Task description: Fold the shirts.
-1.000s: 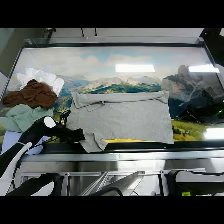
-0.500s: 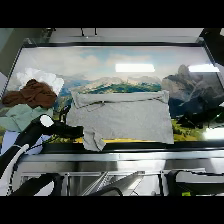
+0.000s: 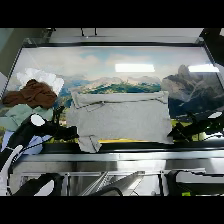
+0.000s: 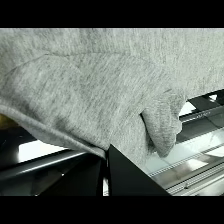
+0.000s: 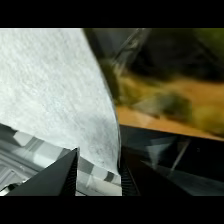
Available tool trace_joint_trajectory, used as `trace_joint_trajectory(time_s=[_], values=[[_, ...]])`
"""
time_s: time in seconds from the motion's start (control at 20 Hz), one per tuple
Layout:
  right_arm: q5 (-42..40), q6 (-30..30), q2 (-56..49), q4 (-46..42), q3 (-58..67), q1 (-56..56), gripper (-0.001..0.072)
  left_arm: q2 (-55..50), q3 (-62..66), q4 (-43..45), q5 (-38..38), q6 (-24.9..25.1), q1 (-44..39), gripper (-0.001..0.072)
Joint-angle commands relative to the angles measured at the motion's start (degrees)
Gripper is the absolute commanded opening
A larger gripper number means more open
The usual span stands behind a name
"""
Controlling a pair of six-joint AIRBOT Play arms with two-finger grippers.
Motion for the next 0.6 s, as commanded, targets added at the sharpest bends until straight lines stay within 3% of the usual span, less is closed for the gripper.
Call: trace_joint_trajectory(time_s=[0.0, 0.05, 0.15, 0.35, 0.55], values=[[-1.20, -3.02, -0.09, 5.53, -2.73, 0.07, 0.0308, 0.09, 0.09, -0.11, -0.31, 0.50, 0.66, 0.0013], [-0.81, -4.74, 0.00, 8.90, -2.34, 0.02, 0.0169, 0.09, 0.22, -0.11, -0.20, 0.52, 0.66, 0.0013], [-0.37, -5.86, 0.33, 12.20, 0.02, 0.02, 0.0008, 0.09, 2.32, -0.04, -0.85, 0.55, 0.66, 0.0012], [-0.48, -5.09, 0.81, 12.37, 8.37, -1.44, 0.0012, -0.35, 11.72, 0.46, -2.97, 1.09, 0.70, 0.0012], [-4.59, -7.19, -1.16, 22.77, 15.47, -0.76, 0.0013, -7.45, 24.61, -3.78, -5.68, 1.09, 1.92, 0.0012]])
